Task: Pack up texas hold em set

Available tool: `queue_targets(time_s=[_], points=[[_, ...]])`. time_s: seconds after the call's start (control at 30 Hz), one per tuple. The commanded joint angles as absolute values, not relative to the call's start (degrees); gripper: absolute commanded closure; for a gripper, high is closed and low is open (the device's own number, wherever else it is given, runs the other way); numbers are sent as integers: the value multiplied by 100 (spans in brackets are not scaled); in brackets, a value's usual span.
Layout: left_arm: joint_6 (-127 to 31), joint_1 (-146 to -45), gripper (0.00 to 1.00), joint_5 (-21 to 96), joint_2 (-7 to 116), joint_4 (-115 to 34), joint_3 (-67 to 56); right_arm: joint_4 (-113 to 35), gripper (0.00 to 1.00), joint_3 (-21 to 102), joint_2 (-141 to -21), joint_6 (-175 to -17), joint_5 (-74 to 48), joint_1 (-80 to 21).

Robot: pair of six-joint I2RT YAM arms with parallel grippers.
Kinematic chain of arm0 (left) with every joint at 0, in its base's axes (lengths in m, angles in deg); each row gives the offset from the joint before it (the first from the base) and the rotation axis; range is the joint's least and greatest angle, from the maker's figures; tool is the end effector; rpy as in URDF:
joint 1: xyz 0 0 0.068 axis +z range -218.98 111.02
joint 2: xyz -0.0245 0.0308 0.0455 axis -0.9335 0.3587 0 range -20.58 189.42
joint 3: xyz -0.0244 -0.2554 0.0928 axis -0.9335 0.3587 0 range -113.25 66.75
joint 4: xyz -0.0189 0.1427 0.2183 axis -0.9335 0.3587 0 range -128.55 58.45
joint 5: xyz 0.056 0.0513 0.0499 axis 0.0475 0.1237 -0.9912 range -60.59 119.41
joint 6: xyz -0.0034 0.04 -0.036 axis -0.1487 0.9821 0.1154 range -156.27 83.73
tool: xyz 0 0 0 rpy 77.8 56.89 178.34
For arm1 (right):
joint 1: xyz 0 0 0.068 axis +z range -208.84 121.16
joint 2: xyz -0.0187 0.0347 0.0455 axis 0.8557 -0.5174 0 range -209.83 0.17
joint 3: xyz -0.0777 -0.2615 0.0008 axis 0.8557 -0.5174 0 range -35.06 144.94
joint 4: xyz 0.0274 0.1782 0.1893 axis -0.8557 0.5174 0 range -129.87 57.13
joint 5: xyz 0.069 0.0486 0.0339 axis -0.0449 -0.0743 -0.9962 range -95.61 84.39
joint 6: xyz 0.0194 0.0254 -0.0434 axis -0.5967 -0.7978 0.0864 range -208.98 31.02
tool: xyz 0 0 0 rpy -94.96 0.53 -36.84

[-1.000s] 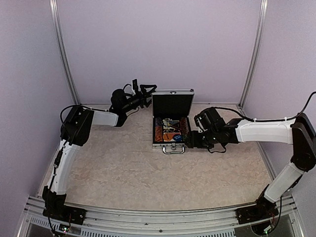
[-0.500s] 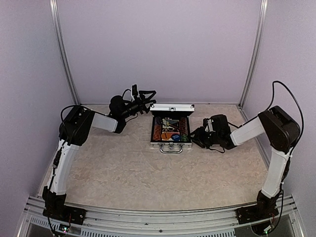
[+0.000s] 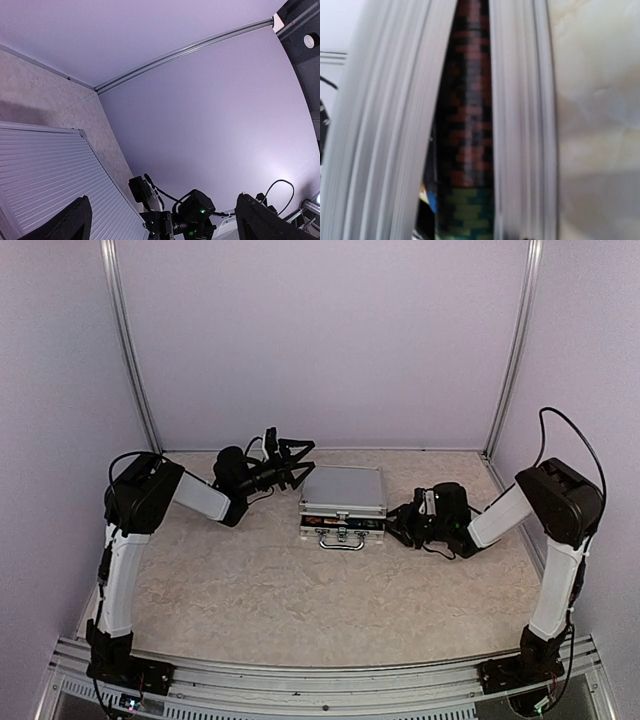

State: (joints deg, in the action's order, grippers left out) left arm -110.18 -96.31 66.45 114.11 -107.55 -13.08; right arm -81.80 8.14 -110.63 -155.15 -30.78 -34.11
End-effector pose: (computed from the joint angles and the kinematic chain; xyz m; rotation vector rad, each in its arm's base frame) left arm 0.4300 -0.2463 0.1603 -0.0010 1.6646 -1.8417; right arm 0.3191 0.1637 0.1106 0.5049 2.2353 1.3725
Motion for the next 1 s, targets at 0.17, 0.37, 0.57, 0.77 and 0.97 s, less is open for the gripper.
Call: queue_targets(time_s=[0.17,0.37,0.57,0.77,0.97], points=[[-10762,-9666,1,6425,10577,-11125,-266,-6371,62,434,-9169,-14706,-2373,-3366],[-10724,-9773,1,6343,10489,-11188,46,-6131,61,478,-9037,-14506,-2453,-3314],[-10641,-9816,1,6173,10356,-11051,407,-6199,60,582,-9198,-14382,-2455,-2879],[-10624,-9839,1,6011,10161,-10981,802,-6066,56,1123,-9542,-13829,-2073,-2099],[-10494,-9930,1,5738,9884,-10280,1119,-5862,51,1644,-10134,-13409,-1865,-1791]])
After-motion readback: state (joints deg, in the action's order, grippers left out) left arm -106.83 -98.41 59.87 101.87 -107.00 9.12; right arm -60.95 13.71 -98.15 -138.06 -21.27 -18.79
